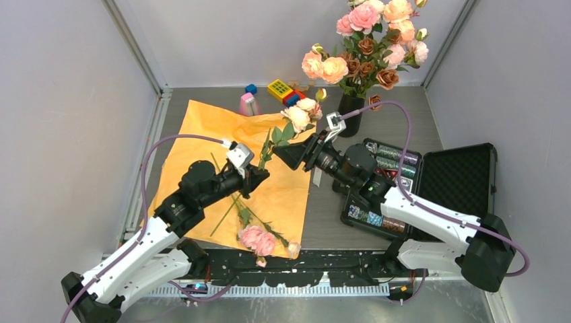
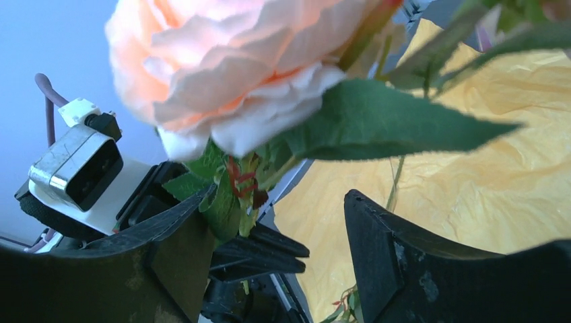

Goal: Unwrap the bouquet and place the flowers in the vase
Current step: Pick up the fake flower from the wrapping paper.

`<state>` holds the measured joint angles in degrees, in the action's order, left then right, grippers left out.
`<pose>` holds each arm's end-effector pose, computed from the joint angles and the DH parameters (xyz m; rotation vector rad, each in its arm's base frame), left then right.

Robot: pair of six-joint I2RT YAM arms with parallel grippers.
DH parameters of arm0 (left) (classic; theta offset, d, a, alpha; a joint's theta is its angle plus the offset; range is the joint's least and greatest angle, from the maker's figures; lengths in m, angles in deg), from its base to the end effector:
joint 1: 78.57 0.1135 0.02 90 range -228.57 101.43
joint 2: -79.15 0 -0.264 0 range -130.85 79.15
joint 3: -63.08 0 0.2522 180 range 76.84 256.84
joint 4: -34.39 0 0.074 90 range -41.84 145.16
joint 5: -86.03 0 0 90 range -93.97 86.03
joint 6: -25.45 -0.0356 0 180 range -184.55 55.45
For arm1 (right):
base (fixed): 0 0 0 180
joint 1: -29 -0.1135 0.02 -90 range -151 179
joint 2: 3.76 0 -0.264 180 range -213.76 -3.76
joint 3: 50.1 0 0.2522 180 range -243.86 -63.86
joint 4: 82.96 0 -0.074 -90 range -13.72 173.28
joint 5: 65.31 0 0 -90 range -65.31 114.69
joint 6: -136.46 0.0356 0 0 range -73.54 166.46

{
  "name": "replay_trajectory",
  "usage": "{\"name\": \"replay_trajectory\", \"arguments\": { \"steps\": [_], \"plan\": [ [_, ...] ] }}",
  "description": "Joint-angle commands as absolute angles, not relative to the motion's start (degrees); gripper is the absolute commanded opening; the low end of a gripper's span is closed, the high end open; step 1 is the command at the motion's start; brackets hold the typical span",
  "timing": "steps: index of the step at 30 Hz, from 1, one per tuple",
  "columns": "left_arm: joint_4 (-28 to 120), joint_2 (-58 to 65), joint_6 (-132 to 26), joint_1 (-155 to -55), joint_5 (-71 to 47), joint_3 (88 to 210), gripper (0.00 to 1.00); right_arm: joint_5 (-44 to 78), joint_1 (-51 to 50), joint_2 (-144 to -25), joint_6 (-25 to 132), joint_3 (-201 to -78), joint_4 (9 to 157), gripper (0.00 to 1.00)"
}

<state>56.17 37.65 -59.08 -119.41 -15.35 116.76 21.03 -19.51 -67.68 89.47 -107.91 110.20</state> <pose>0.1287 -0.1205 0.3235 0.6877 1.6604 -0.7592 0.1728 0.1988 0.3372 -0.1342 1.5912 1.3289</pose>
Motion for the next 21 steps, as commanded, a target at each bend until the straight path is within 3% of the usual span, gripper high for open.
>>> {"name": "replay_trajectory", "arguments": {
  "steps": [1, 7, 11, 17, 19, 21],
  "plan": [
    [51.3, 37.6, -57.7, -119.2, -19.8, 116.8, 0.0, 20.2, -19.6, -69.9, 91.3, -112.1, 118.1, 0.71],
    [51.5, 37.2, -57.7, -119.2, -20.2, 116.8, 0.0, 20.1, -19.9, -72.0, 91.7, -112.9, 121.5, 0.59],
    [51.5, 36.9, -57.5, -119.2, -20.7, 116.8, 0.0, 20.4, -20.0, -72.7, 91.8, -113.1, 122.4, 0.44],
    [52.6, 35.7, -57.5, -119.2, -20.6, 117.7, 0.0, 20.8, -20.1, -72.6, 91.1, -113.1, 122.7, 0.02],
    [53.7, 35.2, -57.7, -119.1, -19.7, 118.3, 0.01, 21.4, -20.2, -72.1, 90.0, -113.1, 121.9, 0.0],
    [54.9, 34.5, -58.1, -118.9, -19.6, 119.1, 0.15, 22.5, -20.4, -71.2, 87.6, -114.1, 118.3, 0.0]
  ]
}}
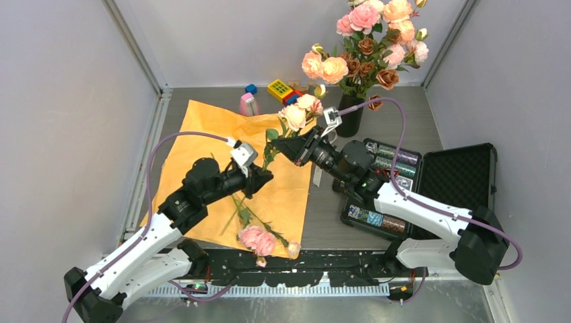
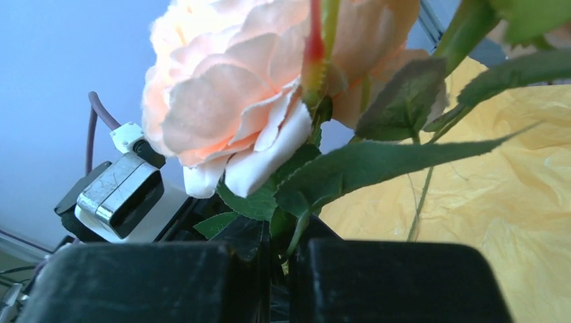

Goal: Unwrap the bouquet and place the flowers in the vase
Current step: Pick up the fake flower from the wrapping paper, then insert the fake flower into the vase.

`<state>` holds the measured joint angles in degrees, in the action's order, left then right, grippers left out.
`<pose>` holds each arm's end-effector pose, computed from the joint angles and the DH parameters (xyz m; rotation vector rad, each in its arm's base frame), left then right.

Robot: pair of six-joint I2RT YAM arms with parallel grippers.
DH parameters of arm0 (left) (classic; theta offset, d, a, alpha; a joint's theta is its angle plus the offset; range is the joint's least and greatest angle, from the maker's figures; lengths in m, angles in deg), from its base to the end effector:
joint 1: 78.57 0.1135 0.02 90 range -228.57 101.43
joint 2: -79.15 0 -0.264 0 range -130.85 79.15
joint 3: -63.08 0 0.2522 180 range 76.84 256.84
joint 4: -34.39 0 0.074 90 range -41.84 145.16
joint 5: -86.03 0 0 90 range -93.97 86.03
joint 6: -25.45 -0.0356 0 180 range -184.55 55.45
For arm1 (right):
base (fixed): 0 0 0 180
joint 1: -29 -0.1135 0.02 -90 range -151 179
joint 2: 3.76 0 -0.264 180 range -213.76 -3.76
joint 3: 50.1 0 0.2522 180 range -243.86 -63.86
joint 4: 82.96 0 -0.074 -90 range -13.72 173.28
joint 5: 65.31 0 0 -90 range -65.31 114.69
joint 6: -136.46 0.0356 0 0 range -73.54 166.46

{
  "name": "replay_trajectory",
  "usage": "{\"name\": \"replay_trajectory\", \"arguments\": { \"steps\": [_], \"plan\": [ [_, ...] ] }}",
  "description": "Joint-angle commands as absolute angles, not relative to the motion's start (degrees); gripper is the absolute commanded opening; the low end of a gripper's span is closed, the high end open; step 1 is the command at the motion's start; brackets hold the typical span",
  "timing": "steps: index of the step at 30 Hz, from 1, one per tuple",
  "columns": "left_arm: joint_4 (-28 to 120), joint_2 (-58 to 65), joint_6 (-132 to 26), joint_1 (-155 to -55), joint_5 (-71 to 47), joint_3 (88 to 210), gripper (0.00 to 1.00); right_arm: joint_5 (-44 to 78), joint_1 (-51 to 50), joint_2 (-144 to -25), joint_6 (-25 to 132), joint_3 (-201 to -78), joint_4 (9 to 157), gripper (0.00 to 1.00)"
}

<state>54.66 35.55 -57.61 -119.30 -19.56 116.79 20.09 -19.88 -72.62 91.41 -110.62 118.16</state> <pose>0.1330 -0.1271 0.3207 0.7230 1.6685 -0.8371 0.1827 0.2136 0.3474 -0.1267 1.4946 1.4112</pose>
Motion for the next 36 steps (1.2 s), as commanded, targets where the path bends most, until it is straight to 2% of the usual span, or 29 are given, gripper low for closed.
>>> {"name": "replay_trajectory", "arguments": {
  "steps": [1, 3, 4, 6, 8, 12, 19, 26, 36],
  "plan": [
    [55.6, 34.1, -58.1, -118.8, -19.7, 119.6, 0.28, 23.5, -20.5, -70.3, 84.4, -115.7, 116.2, 0.0],
    [57.4, 33.2, -58.0, -118.0, -19.6, 120.7, 0.62, 27.4, -21.2, -68.7, 78.5, -118.5, 108.5, 0.0],
    [58.4, 32.6, -58.0, -117.5, -19.2, 121.4, 0.75, 28.8, -21.7, -68.2, 73.9, -119.5, 103.2, 0.0],
    [60.9, 31.7, -58.3, -115.9, -17.9, 122.8, 0.92, 33.5, -21.9, -66.9, 67.4, -122.3, 96.0, 0.0],
    [63.8, 30.9, -58.7, -113.4, -14.2, 124.5, 0.98, 38.5, -22.0, -66.1, 61.3, -125.7, 89.6, 0.0],
    [67.3, 30.2, -58.1, -107.0, -5.7, 126.5, 1.0, 47.1, -22.0, -66.3, 50.7, -133.6, 78.5, 0.0],
    [71.8, 27.5, -52.4, -93.2, -4.9, 129.6, 1.0, 57.3, -21.4, -70.3, 33.5, -144.0, 73.7, 0.0],
    [75.1, 23.3, -49.5, -87.1, -4.5, 131.6, 1.0, 53.9, -12.8, -75.3, 30.2, -148.4, 79.5, 0.0],
    [75.1, 23.3, -50.4, -86.6, -1.9, 130.8, 1.0, 48.8, -3.8, -81.8, 28.1, -155.5, 89.1, 0.0]
  ]
}}
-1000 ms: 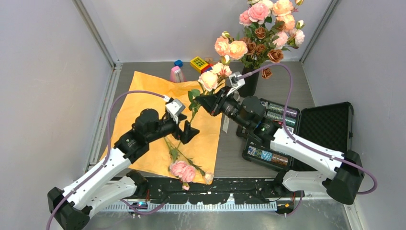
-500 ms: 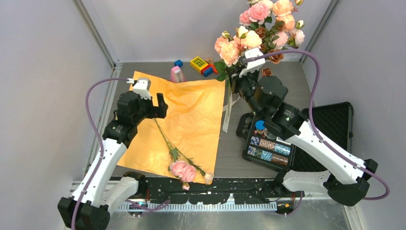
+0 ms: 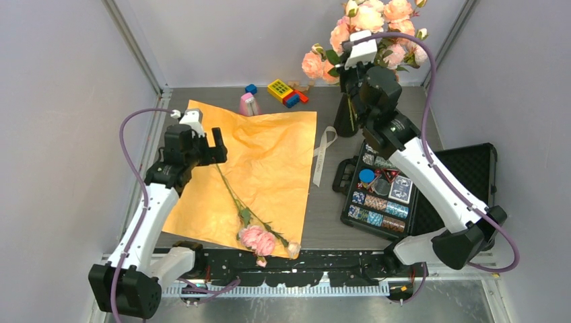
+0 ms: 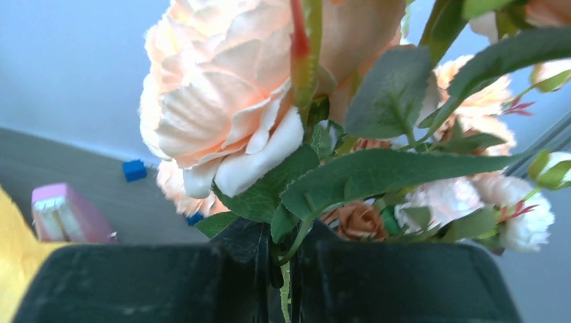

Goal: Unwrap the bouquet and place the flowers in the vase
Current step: Insert the fake flower into the vase.

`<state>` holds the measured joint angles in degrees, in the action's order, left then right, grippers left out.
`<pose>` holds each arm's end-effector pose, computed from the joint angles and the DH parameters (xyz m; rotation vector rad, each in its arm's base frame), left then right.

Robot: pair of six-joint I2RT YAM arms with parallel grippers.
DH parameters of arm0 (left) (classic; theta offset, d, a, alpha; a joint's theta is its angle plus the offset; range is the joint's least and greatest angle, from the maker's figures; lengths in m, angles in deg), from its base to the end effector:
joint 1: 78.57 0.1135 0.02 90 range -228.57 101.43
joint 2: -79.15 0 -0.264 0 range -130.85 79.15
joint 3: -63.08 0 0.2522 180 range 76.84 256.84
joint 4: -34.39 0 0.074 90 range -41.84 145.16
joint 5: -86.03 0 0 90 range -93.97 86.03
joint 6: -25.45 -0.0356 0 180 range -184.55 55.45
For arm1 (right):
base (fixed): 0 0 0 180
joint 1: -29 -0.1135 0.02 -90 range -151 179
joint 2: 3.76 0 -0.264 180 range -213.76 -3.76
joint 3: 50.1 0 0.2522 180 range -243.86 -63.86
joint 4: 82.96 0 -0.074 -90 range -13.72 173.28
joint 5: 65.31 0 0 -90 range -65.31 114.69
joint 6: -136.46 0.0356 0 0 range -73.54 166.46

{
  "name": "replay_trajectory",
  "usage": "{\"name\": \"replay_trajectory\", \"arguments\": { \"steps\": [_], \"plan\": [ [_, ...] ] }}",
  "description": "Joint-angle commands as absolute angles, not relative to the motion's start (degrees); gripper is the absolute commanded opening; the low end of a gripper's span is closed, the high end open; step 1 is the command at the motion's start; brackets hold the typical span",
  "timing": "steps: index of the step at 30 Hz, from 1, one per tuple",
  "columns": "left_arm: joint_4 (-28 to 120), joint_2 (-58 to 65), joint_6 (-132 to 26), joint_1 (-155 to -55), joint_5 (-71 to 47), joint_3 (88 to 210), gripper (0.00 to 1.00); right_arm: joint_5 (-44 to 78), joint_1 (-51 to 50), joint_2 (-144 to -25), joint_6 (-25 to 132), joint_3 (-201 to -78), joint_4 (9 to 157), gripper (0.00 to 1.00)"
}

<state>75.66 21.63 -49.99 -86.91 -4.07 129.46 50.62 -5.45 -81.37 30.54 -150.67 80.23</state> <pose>0.2176 -0.0320 0.3163 -0.1154 2.1426 -0.2360 0.2570 0.1574 0.4811 -0.2765 1.4485 -0.0685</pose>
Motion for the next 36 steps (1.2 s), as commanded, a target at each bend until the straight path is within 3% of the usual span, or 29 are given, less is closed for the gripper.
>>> {"name": "replay_trajectory", "arguments": {
  "steps": [1, 10, 22, 36],
  "plan": [
    [74.9, 23.7, -50.6, -86.6, -1.8, 130.6, 1.0, 48.7, -3.4, -82.4, 27.9, -156.1, 89.7, 0.0],
    [74.2, 25.0, -51.1, -86.6, -1.6, 129.8, 1.0, 48.3, -2.4, -85.9, 25.3, -158.8, 99.5, 0.0],
    [74.0, 25.3, -51.0, -86.6, -1.8, 129.7, 1.0, 46.7, -2.4, -86.5, 23.4, -164.7, 94.9, 0.0],
    [73.7, 26.1, -51.1, -86.6, -1.1, 129.1, 0.98, 46.5, -2.4, -82.6, 23.1, -161.4, 95.1, 0.0]
  ]
}}
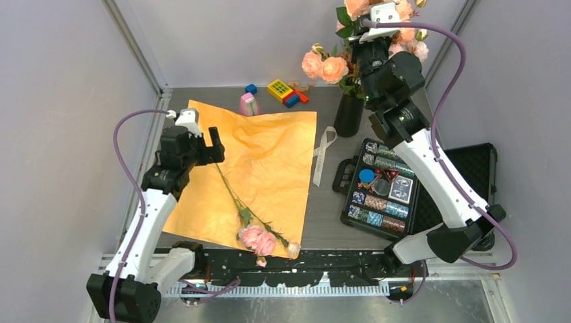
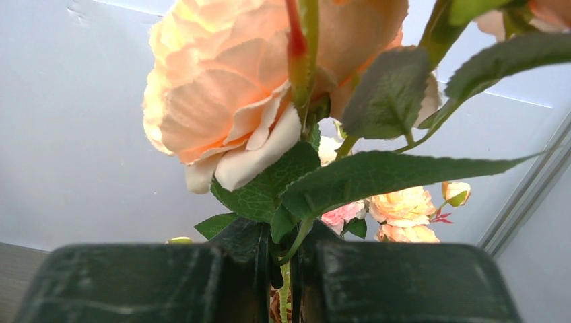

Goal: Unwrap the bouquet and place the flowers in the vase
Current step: Insert the fake flower into the vase.

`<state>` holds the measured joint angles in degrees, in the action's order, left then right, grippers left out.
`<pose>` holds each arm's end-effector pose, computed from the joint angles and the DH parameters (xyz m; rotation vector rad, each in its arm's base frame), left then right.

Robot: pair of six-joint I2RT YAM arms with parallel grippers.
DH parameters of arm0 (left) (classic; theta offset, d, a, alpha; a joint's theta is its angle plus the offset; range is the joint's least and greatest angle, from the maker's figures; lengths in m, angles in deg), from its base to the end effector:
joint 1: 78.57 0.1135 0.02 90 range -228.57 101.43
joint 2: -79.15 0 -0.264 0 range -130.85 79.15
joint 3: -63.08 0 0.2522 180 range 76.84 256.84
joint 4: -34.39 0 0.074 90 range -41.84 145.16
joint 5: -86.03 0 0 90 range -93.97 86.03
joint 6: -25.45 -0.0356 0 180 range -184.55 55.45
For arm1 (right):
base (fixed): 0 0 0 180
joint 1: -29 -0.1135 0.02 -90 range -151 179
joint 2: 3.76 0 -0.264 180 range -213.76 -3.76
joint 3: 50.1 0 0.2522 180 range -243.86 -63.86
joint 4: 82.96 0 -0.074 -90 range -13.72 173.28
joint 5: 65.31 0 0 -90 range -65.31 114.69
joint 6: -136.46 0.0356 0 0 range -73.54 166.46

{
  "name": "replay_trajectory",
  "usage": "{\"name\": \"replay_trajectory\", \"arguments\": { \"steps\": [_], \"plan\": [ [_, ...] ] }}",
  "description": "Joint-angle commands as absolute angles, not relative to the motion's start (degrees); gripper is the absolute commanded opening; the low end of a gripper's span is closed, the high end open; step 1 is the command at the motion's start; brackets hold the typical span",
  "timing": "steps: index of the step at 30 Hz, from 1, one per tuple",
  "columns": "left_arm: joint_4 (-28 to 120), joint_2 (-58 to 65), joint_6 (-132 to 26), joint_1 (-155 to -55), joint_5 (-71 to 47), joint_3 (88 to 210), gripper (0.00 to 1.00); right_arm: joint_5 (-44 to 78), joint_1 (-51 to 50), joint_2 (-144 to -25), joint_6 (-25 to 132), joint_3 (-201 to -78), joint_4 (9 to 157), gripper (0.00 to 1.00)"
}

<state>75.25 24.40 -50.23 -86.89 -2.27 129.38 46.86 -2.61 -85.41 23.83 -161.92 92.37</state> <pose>0.2082 -0.0294 0.3259 -0.1274 2.0850 -0.2096 0.2593 0.1438 0.5475 -0.1990 1.1439 -0.0790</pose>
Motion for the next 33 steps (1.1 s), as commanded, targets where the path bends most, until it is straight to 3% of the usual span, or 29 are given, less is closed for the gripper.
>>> {"name": "replay_trajectory", "arguments": {
  "steps": [1, 33],
  "plan": [
    [73.5, 26.3, -51.2, -86.6, -1.0, 128.9, 0.98, 46.4, -2.4, -82.3, 23.2, -161.1, 95.3, 0.0],
    [73.2, 26.2, -51.6, -86.6, -1.5, 128.6, 0.98, 45.2, 6.2, -85.2, 36.9, -146.4, 103.6, 0.0]
  ]
}}
